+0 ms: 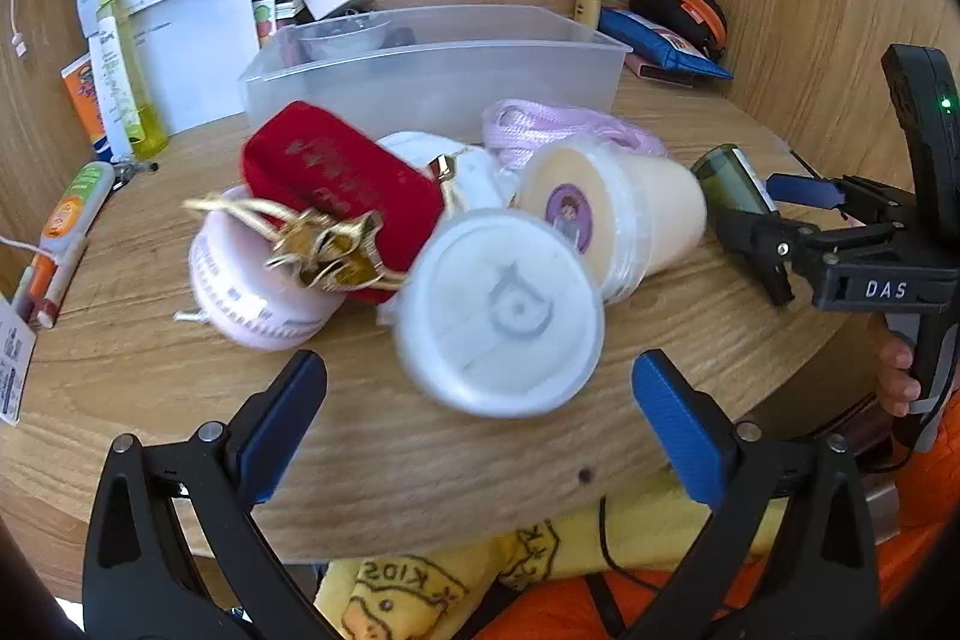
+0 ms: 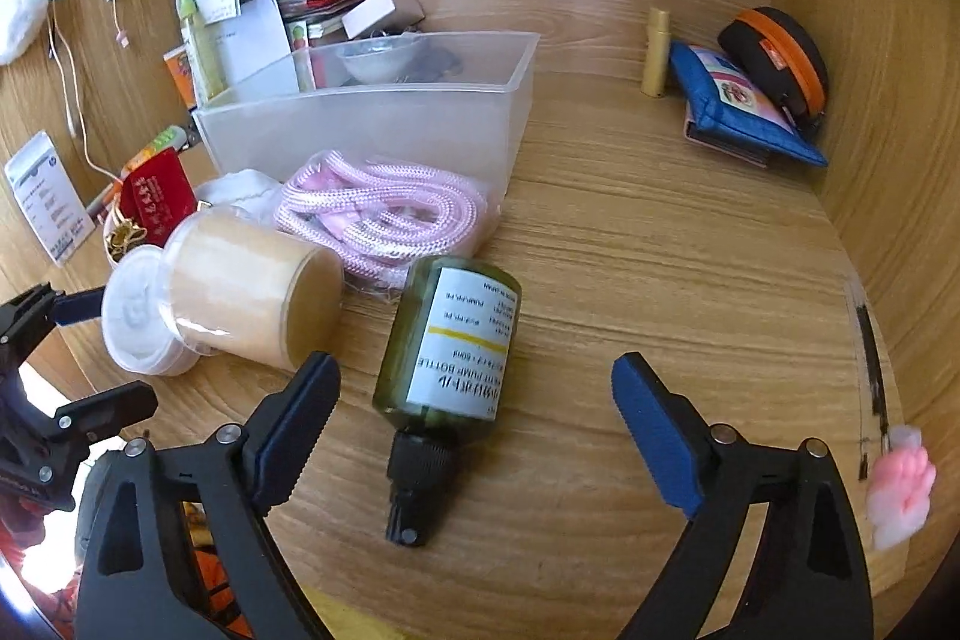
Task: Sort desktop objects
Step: 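Grasp the white round lid container with the left tool while the right tool grasps the green bottle, then carry the white container and green bottle over the clear plastic box with both tools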
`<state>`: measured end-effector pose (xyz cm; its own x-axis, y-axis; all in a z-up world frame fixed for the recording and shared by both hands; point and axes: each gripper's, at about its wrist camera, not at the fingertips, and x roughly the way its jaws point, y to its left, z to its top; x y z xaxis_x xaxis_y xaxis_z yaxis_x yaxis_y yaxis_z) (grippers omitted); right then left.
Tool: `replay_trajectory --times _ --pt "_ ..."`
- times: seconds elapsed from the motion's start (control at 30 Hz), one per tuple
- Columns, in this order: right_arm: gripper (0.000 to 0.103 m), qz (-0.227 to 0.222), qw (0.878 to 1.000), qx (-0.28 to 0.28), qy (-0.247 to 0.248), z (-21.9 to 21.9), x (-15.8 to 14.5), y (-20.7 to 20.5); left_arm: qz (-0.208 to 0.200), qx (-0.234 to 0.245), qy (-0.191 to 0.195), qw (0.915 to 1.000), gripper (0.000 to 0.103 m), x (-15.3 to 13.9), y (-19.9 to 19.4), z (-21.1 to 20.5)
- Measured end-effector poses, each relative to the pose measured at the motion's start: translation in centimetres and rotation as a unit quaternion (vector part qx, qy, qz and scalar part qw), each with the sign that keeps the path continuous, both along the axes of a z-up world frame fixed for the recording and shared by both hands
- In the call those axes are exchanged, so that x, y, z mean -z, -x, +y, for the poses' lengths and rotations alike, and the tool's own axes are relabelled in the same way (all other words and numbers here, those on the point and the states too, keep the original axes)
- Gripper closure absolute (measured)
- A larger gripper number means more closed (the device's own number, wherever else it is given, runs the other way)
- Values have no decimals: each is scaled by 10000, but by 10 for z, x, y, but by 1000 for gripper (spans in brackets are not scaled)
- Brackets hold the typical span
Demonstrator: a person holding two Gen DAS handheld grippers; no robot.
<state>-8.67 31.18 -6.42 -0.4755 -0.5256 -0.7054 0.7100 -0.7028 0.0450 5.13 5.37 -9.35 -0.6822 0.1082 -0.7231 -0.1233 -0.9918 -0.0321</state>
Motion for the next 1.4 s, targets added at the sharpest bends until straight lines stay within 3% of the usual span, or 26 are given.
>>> replay_trajectory --times 0.07,0.23,0.3,0.37,0.53,0.67,0.97,1.4 --pt "13 -33 10000 -61 -33 -2 1 4 6 -49 2 10000 0 1 5 2" --pt "35 -128 9996 -228 -146 -9 4 10 -1 -207 -24 9998 0 4 11 0" --pt "39 -129 9994 -255 -179 -9 5 12 -4 -233 -36 9997 5 4 12 -2" --pt "43 -168 9992 -297 -192 -10 6 13 -39 -216 -32 9998 18 4 14 -2" --pt "56 -336 9989 -303 -115 -9 8 18 -57 -152 -34 9999 23 5 19 0" --pt "58 -350 9990 -276 -91 -8 9 21 21 -104 -1 9999 33 3 19 4" --pt "58 -208 9995 -257 -10 -4 1 12 79 -135 -70 9999 33 -1 11 1" --pt "60 27 9994 -231 276 -3 -25 5 580 -117 -103 9982 33 -41 3 -7"
